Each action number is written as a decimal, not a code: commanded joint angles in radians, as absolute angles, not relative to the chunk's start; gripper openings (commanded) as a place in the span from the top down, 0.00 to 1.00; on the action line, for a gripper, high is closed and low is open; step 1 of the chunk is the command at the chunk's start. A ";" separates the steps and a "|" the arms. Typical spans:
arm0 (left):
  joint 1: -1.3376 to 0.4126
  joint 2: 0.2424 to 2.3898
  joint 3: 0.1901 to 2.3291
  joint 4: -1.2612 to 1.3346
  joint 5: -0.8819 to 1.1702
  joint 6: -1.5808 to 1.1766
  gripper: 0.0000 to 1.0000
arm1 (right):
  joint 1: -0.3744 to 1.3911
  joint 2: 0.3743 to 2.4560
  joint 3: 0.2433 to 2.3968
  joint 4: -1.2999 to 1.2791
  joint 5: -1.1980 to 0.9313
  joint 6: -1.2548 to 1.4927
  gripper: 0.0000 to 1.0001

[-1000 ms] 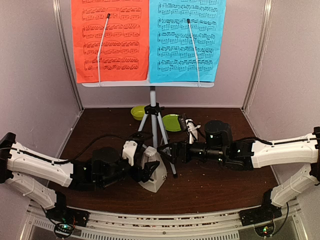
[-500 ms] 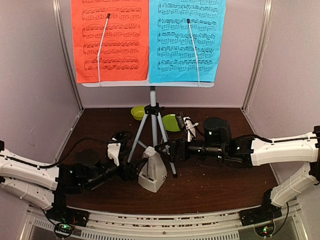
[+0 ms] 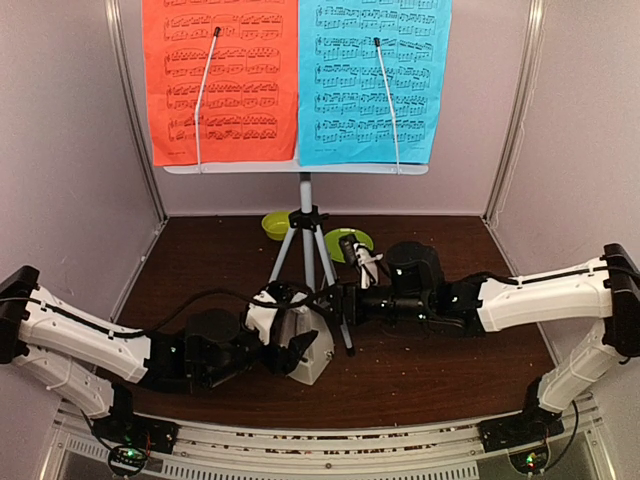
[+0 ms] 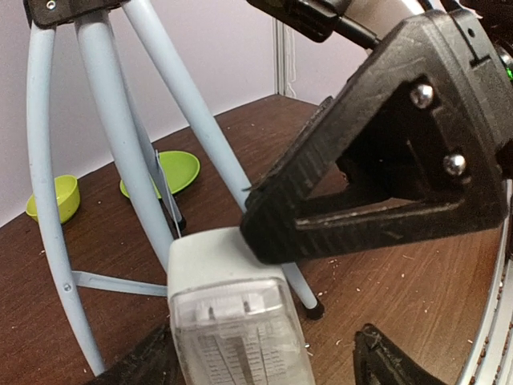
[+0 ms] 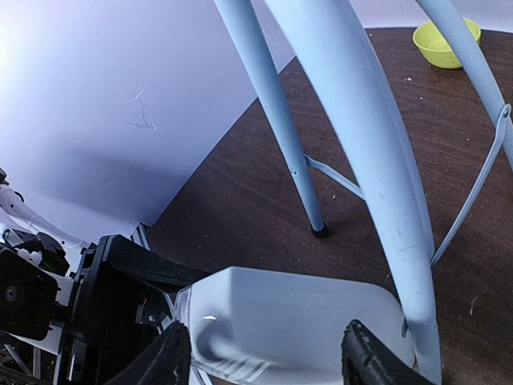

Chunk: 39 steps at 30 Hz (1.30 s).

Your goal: Set up the instrument practice props

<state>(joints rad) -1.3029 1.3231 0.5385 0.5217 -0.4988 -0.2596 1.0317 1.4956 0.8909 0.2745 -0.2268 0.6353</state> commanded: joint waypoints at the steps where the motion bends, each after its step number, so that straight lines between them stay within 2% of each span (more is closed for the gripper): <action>1: -1.307 1.333 0.583 0.577 -0.524 -0.256 0.24 | 1.016 1.514 0.905 0.356 -0.241 0.680 0.40; 8: -1.307 1.315 0.611 0.485 -0.598 -0.224 0.36 | 1.011 1.552 0.920 0.363 -0.256 0.680 0.45; 14: -1.307 1.318 0.653 0.417 -0.631 -0.236 0.43 | 1.015 1.573 0.907 0.384 -0.274 0.672 0.46; 22: -1.307 1.299 0.666 0.339 -0.652 -0.283 0.63 | 1.023 1.588 0.883 0.367 -0.272 0.630 0.47; 33: -1.307 1.278 0.597 0.446 -0.569 -0.255 0.93 | 1.028 1.646 0.801 0.365 -0.324 0.550 0.46; 39: -1.308 1.266 0.571 0.523 -0.524 -0.225 1.00 | 1.021 1.695 0.786 0.348 -0.313 0.533 0.48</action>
<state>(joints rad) -1.3048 1.2884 0.5907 0.4248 -0.5797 -0.2565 1.0195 1.6081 0.8555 0.5331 -0.2962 0.5789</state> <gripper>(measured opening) 0.440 0.527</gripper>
